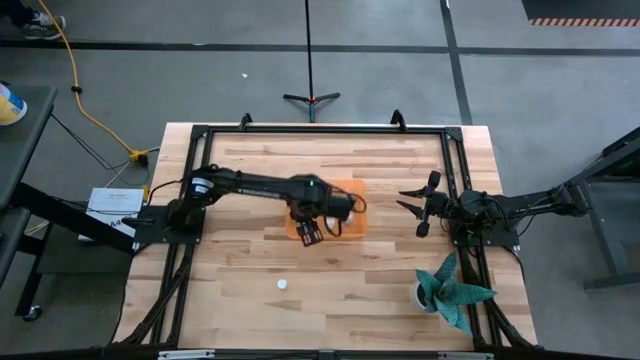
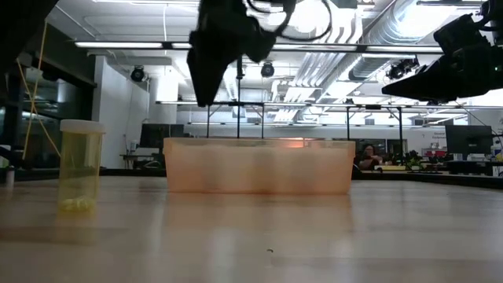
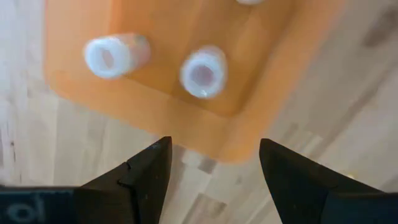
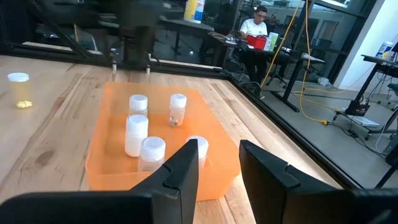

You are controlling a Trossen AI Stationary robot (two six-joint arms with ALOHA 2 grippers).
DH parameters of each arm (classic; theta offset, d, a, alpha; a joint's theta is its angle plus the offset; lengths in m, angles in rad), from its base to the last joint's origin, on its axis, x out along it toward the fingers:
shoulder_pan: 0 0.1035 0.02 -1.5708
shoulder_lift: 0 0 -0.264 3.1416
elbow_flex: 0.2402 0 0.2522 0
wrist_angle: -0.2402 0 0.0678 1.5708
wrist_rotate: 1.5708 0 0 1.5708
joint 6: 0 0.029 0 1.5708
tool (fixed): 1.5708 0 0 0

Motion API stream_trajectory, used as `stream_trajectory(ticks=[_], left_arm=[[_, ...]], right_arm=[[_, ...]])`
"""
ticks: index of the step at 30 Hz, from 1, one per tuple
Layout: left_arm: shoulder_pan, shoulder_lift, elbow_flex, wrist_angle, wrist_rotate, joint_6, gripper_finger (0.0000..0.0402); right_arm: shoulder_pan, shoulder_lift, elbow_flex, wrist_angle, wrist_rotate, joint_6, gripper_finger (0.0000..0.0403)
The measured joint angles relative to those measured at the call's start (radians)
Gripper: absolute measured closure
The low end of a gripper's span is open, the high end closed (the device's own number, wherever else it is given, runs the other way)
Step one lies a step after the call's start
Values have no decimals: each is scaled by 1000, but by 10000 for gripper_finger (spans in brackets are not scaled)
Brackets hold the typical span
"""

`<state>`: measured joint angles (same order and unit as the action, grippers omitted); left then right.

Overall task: Pick and place pill bottles into a basket
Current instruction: Put the yellow pill bottle in the orange bin

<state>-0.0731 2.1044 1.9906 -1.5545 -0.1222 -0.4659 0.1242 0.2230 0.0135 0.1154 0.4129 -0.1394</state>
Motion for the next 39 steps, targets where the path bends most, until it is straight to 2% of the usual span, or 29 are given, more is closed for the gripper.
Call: stream_trajectory(ticks=[13, 19, 29, 33, 39], left_arm=[[-319, 0, -22, -12, 5, -15, 131], [-440, 0, -22, 84, -37, -63, 131], [-497, 0, -22, 163, -66, -107, 131], [-508, 0, -23, 154, -58, -176, 131], [-543, 0, -23, 139, -155, -237, 131]], right_arm=[[0, 0, 0, 10, 0, 0, 295], [0, 0, 0, 11, 0, 0, 295], [0, 0, 0, 19, 0, 0, 295], [0, 0, 0, 19, 0, 0, 295], [0, 0, 0, 18, 0, 0, 295]])
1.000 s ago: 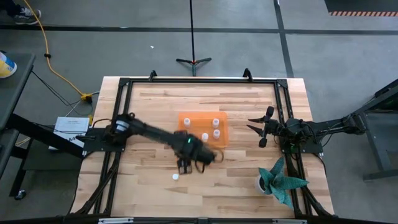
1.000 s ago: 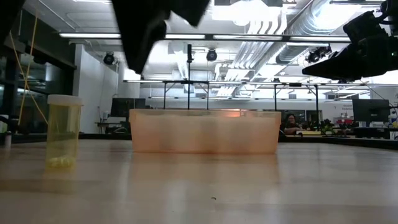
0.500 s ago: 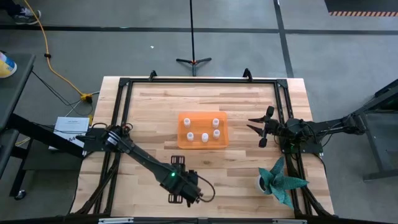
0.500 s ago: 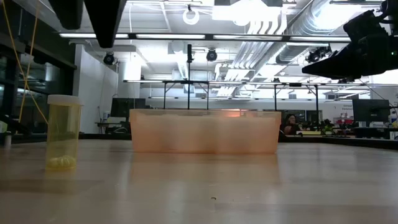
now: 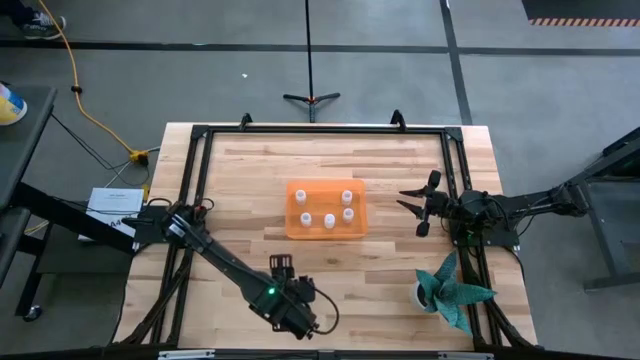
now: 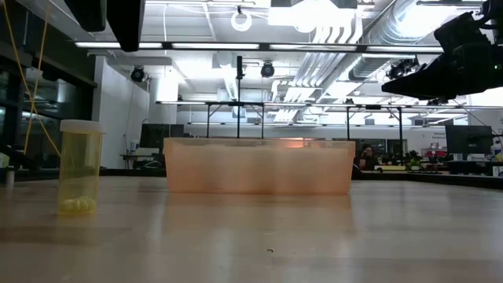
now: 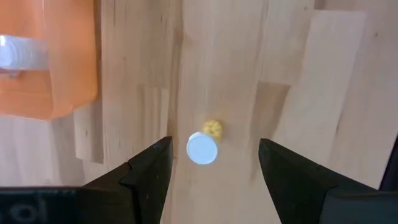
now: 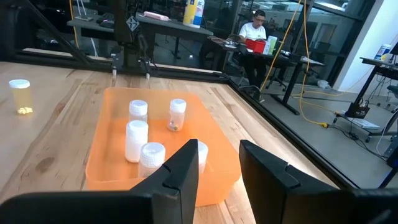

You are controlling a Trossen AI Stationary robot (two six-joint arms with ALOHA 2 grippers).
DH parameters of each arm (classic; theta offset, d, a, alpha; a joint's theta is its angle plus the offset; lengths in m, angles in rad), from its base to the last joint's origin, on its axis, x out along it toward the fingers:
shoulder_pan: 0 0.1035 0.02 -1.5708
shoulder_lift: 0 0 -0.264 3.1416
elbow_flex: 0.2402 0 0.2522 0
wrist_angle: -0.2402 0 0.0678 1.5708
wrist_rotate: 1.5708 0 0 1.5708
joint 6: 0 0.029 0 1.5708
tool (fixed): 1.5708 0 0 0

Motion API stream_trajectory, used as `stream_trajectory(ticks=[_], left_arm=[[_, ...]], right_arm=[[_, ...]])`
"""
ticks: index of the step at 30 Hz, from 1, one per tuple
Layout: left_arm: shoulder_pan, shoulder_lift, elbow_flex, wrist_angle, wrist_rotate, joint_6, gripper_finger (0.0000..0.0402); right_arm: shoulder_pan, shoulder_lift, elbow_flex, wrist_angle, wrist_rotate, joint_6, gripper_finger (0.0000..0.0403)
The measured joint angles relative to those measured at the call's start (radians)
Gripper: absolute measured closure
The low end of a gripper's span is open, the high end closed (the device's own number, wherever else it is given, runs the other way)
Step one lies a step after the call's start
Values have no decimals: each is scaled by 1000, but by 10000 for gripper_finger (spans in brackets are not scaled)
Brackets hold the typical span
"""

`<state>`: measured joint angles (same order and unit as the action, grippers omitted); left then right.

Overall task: Pick and place pill bottles into a basket
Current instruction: Put the yellow pill bottle in the orange bin

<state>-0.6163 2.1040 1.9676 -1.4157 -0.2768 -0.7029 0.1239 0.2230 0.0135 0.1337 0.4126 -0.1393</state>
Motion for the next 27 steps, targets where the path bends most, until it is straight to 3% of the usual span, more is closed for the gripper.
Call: stream_trajectory(ticks=[7, 14, 20, 27], left_arm=[[-12, 0, -11, 8, -48, -70, 131], [-20, -40, -137, 11, -118, -148, 131], [-19, -170, -271, 47, -133, -159, 131], [-19, -402, -518, 360, -136, -49, 131]], right_arm=[[0, 0, 0, 0, 0, 0, 295], [0, 0, 0, 0, 0, -1, 295], [0, 0, 0, 2, 0, -1, 295], [0, 0, 0, 6, 0, -1, 295]])
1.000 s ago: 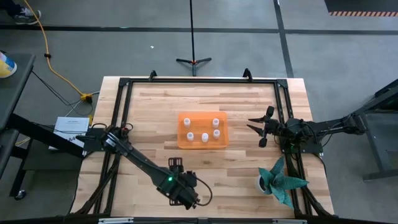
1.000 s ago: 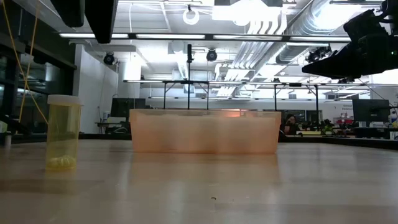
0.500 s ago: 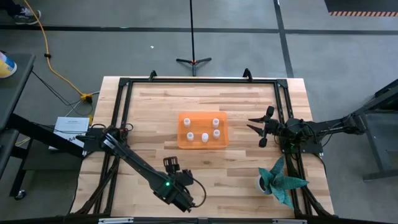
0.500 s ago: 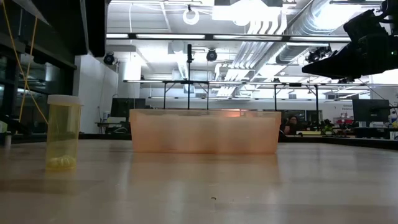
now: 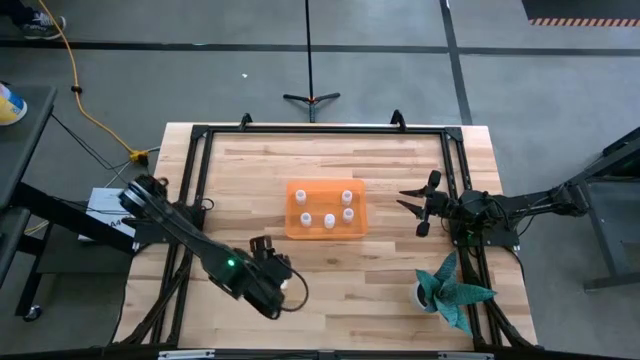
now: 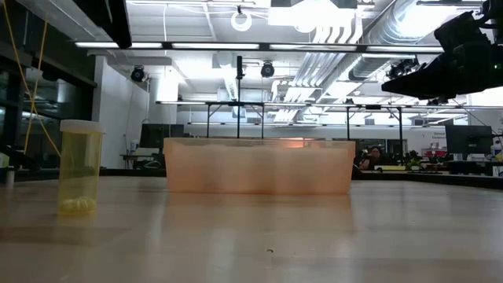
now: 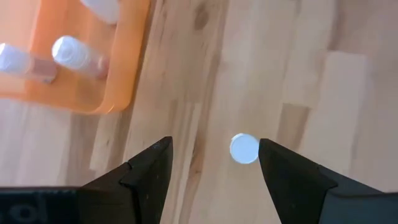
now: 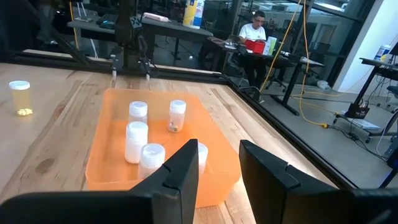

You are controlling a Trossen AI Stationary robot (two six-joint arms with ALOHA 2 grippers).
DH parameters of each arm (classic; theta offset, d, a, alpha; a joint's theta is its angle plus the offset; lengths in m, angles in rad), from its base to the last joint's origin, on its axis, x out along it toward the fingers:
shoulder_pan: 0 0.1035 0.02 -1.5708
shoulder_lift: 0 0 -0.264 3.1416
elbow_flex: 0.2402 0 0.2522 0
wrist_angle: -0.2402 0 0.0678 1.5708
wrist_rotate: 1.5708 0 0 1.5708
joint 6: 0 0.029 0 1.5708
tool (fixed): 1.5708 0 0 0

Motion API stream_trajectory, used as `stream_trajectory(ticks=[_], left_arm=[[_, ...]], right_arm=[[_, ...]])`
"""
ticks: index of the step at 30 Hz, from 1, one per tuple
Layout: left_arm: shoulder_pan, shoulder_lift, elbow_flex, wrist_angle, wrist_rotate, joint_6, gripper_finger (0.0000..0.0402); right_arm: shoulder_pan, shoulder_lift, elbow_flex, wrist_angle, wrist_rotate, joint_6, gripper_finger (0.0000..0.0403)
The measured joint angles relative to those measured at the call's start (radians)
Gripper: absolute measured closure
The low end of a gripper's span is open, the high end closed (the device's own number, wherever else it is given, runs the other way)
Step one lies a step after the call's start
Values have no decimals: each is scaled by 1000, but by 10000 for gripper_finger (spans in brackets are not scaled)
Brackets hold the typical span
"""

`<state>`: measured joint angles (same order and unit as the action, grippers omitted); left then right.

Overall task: Pick and place pill bottles into a basket
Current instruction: Put the yellow pill bottle in the orange bin

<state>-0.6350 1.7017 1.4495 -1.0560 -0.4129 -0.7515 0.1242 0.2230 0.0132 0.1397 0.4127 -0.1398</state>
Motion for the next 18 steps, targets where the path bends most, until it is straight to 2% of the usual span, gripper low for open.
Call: stream_trajectory(ticks=[4, 11, 18], left_arm=[[0, -52, -67, 58, 18, 32, 131], [1, -33, -80, 120, -18, 41, 131], [0, -34, -80, 207, 57, 7, 131]], right_arm=[[0, 0, 0, 0, 0, 0, 295], [0, 0, 0, 0, 0, 1, 295], [0, 0, 0, 0, 0, 1, 295]])
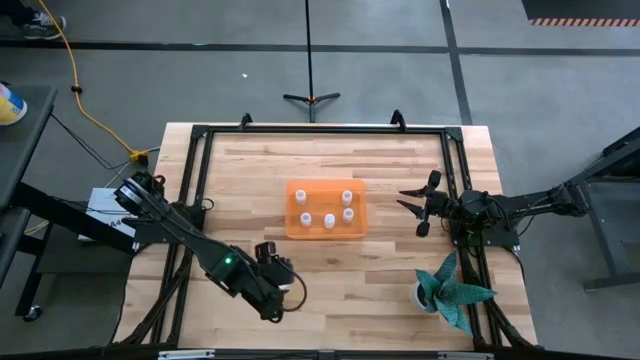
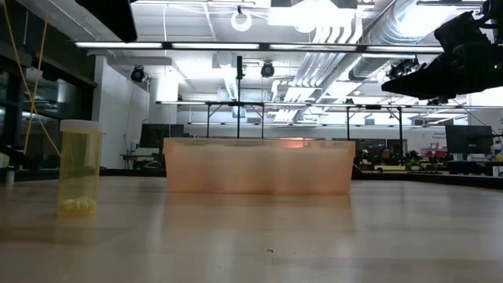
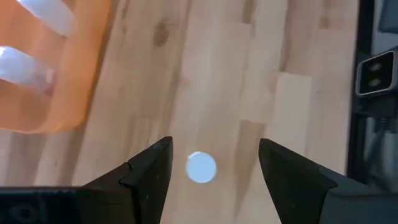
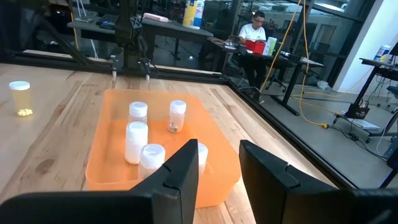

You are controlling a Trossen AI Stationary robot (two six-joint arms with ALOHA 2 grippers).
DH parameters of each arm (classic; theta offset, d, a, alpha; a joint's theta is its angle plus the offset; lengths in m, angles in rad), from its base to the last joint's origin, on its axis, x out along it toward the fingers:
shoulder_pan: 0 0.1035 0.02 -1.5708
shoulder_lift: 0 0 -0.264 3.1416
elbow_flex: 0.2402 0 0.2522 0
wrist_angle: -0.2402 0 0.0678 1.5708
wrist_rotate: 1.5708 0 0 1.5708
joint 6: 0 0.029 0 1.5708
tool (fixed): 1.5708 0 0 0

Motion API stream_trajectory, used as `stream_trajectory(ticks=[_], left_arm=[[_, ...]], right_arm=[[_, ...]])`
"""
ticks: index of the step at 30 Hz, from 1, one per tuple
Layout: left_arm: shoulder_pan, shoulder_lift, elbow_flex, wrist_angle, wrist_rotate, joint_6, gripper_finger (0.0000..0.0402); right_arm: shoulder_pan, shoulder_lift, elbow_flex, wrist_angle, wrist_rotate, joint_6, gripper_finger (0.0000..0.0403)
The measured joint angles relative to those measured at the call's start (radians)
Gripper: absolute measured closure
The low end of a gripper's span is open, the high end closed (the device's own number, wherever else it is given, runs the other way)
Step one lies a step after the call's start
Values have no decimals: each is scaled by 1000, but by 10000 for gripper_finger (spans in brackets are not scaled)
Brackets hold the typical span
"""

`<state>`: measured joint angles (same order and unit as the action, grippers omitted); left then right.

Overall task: Pick and place pill bottles into a basket
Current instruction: Put the yellow pill bottle in the orange bin

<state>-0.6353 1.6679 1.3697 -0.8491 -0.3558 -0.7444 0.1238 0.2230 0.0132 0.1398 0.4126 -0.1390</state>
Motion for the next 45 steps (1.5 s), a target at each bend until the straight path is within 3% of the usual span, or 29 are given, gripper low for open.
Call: stream_trajectory(ticks=[11, 26, 45], left_arm=[[1, 107, 0, -7, 37, 5, 131], [0, 118, -79, -6, 40, -25, 131], [0, 164, -78, 31, 80, 13, 131]], right_arm=[[0, 0, 0, 0, 0, 0, 295], [0, 0, 0, 0, 0, 0, 295], [0, 0, 0, 0, 0, 0, 295]])
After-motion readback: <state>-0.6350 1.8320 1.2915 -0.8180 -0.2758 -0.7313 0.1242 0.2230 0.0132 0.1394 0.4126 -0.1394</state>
